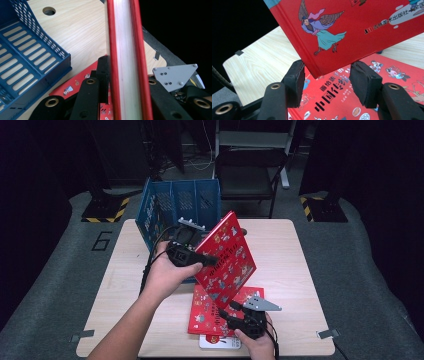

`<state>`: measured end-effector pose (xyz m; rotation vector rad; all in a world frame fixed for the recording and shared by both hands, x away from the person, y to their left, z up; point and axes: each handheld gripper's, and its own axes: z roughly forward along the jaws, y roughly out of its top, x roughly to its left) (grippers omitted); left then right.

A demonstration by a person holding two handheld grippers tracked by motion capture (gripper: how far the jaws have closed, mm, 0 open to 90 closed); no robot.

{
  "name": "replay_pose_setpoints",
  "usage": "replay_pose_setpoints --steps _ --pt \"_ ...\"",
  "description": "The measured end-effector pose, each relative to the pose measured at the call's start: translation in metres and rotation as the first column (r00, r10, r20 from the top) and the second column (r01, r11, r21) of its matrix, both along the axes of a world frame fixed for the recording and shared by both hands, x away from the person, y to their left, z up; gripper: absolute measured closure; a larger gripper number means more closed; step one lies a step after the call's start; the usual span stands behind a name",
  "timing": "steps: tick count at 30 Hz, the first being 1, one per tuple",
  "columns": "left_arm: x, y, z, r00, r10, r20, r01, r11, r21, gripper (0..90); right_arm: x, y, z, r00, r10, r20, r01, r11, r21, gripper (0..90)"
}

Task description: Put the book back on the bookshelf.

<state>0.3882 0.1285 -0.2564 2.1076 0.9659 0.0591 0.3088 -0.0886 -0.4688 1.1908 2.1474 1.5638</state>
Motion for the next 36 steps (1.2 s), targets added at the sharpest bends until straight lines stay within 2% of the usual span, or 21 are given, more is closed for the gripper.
replay_pose_setpoints --steps 4,7,9,10,12,29,36 --pt "0.000 0.004 0.007 1.0000 0.008 0.004 -0.008 0.9999 -0.012 76.9 0.000 0.000 0.006 0.9998 0.001 0.021 -0.001 1.0000 0.000 45.8" --pt "0.001 0.006 0.011 0.9999 0.012 -0.005 -0.012 0.9997 -0.021 76.8 -0.001 0.000 0.011 0.9998 0.002 0.021 -0.002 1.0000 0.007 45.8" --pt "0.003 0.008 0.013 0.9999 0.015 -0.004 -0.015 0.9997 -0.017 76.7 0.001 0.001 0.013 0.9992 0.007 0.038 -0.007 1.0000 -0.005 45.7" --pt "0.003 0.009 0.014 0.9998 0.021 -0.001 -0.021 0.9997 -0.014 76.7 0.000 0.001 0.015 0.9997 0.007 0.023 -0.007 1.0000 -0.002 45.7" --pt "0.004 0.012 0.017 0.9996 0.030 -0.004 -0.030 0.9994 -0.020 76.7 0.004 0.003 0.017 0.9990 0.008 0.043 -0.008 0.9999 -0.007 45.7" --pt "0.016 0.041 0.035 0.9943 0.106 -0.002 -0.106 0.9937 -0.035 76.8 0.025 0.029 0.031 0.9958 0.030 0.086 -0.031 0.9994 0.012 45.7" --pt "0.017 0.047 0.041 0.9932 0.116 -0.002 -0.116 0.9928 -0.027 76.7 0.030 0.035 0.035 0.9943 0.038 0.099 -0.040 0.9991 0.017 45.7"
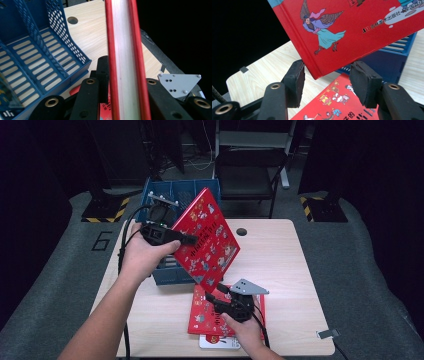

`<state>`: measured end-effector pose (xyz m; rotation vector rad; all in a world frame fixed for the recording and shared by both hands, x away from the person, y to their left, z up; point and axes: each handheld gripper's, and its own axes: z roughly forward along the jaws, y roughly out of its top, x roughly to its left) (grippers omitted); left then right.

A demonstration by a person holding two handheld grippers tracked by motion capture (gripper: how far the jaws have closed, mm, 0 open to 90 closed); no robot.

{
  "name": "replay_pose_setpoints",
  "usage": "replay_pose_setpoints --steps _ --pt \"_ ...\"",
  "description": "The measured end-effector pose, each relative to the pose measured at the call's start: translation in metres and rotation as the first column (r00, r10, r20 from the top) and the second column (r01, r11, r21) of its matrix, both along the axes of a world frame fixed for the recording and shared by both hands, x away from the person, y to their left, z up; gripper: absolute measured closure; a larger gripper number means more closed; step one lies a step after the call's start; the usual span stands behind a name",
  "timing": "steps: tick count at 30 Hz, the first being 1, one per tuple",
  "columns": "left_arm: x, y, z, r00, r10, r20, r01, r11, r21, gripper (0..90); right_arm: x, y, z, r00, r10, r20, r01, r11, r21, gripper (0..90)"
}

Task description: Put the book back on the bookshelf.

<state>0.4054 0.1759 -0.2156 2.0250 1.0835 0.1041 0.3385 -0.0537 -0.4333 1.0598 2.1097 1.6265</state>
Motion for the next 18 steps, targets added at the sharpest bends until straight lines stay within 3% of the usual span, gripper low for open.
replay_pose_setpoints --steps 18 --pt "0.008 0.009 0.006 0.9993 0.038 0.005 -0.038 0.9992 0.011 76.1 0.013 0.007 0.005 0.9999 0.016 0.000 -0.016 0.9998 0.015 45.5"
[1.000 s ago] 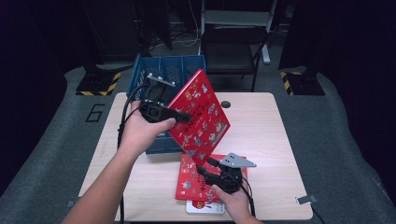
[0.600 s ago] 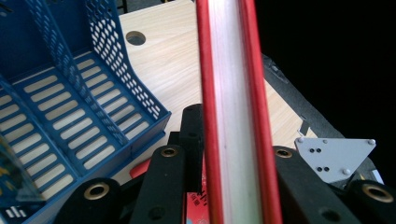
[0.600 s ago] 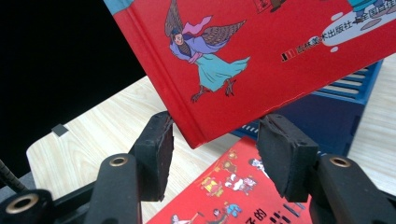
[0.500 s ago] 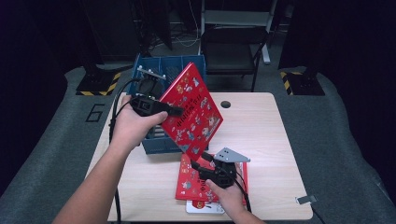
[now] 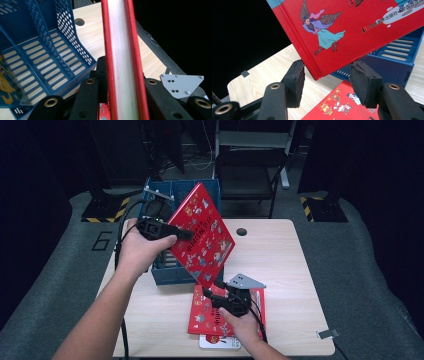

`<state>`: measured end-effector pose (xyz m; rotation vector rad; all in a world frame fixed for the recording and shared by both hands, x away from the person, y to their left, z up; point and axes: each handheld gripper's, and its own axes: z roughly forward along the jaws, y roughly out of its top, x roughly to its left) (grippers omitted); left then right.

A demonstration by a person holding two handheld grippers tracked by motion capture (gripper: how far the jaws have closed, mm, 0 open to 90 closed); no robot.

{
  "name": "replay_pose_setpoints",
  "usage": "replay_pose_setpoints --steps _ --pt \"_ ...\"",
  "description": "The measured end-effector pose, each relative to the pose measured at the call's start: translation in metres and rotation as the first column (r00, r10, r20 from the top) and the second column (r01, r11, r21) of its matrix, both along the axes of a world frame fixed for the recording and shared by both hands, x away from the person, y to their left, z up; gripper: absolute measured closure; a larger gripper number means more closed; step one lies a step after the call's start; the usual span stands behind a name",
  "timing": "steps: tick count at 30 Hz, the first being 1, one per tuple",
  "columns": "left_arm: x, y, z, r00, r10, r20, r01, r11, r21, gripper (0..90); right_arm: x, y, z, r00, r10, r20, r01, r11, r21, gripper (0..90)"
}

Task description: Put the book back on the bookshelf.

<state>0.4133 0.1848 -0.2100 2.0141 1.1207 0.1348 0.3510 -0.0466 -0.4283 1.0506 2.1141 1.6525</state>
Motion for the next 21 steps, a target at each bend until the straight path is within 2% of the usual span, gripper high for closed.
replay_pose_setpoints --steps 15,16,17,21 --pt "0.002 0.020 -0.001 0.9990 0.045 -0.001 -0.045 0.9989 0.013 75.4 0.009 0.020 0.000 0.9995 0.029 -0.010 -0.029 0.9996 -0.002 45.6" --pt "0.002 0.022 -0.001 0.9985 0.053 -0.006 -0.053 0.9985 0.012 75.4 0.009 0.021 0.000 0.9994 0.027 -0.022 -0.027 0.9996 0.006 45.6" --pt "0.002 0.024 -0.002 0.9983 0.058 -0.004 -0.058 0.9982 0.014 75.3 0.010 0.022 0.000 0.9994 0.033 -0.005 -0.033 0.9994 -0.002 45.6" --pt "0.005 0.035 -0.002 0.9969 0.076 -0.020 -0.076 0.9970 0.012 74.8 0.013 0.027 0.001 0.9989 0.046 -0.006 -0.046 0.9989 -0.003 45.5"
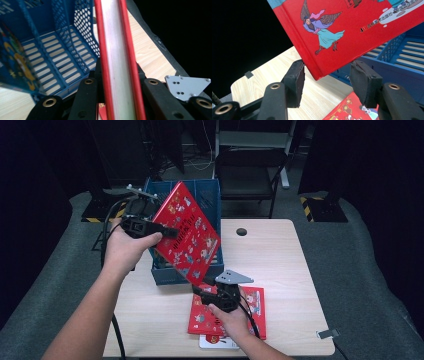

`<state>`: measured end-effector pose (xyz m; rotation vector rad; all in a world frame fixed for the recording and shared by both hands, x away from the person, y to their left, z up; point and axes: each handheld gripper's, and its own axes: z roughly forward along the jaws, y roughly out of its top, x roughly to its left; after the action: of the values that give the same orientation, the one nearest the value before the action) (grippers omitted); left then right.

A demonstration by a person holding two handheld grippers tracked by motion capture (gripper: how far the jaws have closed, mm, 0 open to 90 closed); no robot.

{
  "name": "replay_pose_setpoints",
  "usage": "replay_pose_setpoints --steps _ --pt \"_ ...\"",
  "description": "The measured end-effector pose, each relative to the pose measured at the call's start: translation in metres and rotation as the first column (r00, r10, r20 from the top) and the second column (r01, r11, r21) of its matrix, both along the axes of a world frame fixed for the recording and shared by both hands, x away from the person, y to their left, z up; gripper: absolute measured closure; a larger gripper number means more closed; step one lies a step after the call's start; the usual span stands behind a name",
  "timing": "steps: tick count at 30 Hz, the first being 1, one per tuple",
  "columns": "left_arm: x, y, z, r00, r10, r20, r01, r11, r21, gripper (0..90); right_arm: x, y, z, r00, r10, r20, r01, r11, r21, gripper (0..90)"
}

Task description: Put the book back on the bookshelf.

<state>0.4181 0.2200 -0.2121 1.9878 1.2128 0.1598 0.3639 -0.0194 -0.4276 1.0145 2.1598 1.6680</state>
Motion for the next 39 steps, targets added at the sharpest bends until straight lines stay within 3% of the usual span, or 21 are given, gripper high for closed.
replay_pose_setpoints --steps 7,9,12,17,18,25,31,35,38,39 --pt "0.001 0.023 -0.004 0.9988 0.047 -0.017 -0.048 0.9967 -0.066 73.7 0.006 -0.001 0.008 0.9990 0.033 0.029 -0.032 0.9993 -0.017 45.2" --pt "0.003 0.030 -0.007 0.9968 0.076 -0.026 -0.079 0.9905 -0.113 73.4 0.009 -0.001 0.012 0.9982 0.040 0.045 -0.039 0.9989 -0.025 45.1" --pt "0.005 0.040 -0.010 0.9950 0.093 -0.036 -0.097 0.9849 -0.144 73.2 0.013 0.000 0.016 0.9975 0.054 0.046 -0.053 0.9979 -0.036 45.1" --pt "0.009 0.051 -0.013 0.9919 0.119 -0.043 -0.125 0.9794 -0.159 72.8 0.022 0.003 0.020 0.9956 0.074 0.057 -0.071 0.9960 -0.053 45.1" --pt "0.009 0.052 -0.013 0.9893 0.136 -0.054 -0.143 0.9750 -0.170 72.7 0.024 0.004 0.020 0.9951 0.082 0.056 -0.079 0.9954 -0.054 45.1" --pt "0.012 0.061 -0.015 0.9823 0.175 -0.066 -0.184 0.9679 -0.171 72.4 0.036 0.011 0.020 0.9928 0.112 0.044 -0.109 0.9926 -0.053 44.9" --pt "0.014 0.064 -0.016 0.9774 0.201 -0.065 -0.209 0.9674 -0.143 71.3 0.045 0.018 0.018 0.9921 0.124 0.018 -0.123 0.9911 -0.051 45.4" --pt "0.015 0.066 -0.018 0.9718 0.222 -0.080 -0.232 0.9573 -0.172 72.1 0.051 0.021 0.018 0.9922 0.124 0.009 -0.124 0.9912 -0.046 45.4" --pt "0.015 0.064 -0.018 0.9686 0.238 -0.073 -0.246 0.9569 -0.154 72.2 0.055 0.024 0.018 0.9926 0.121 0.010 -0.120 0.9907 -0.063 45.3" --pt "0.016 0.065 -0.017 0.9697 0.236 -0.064 -0.242 0.9607 -0.135 71.7 0.057 0.024 0.017 0.9921 0.125 0.013 -0.124 0.9903 -0.063 45.4"
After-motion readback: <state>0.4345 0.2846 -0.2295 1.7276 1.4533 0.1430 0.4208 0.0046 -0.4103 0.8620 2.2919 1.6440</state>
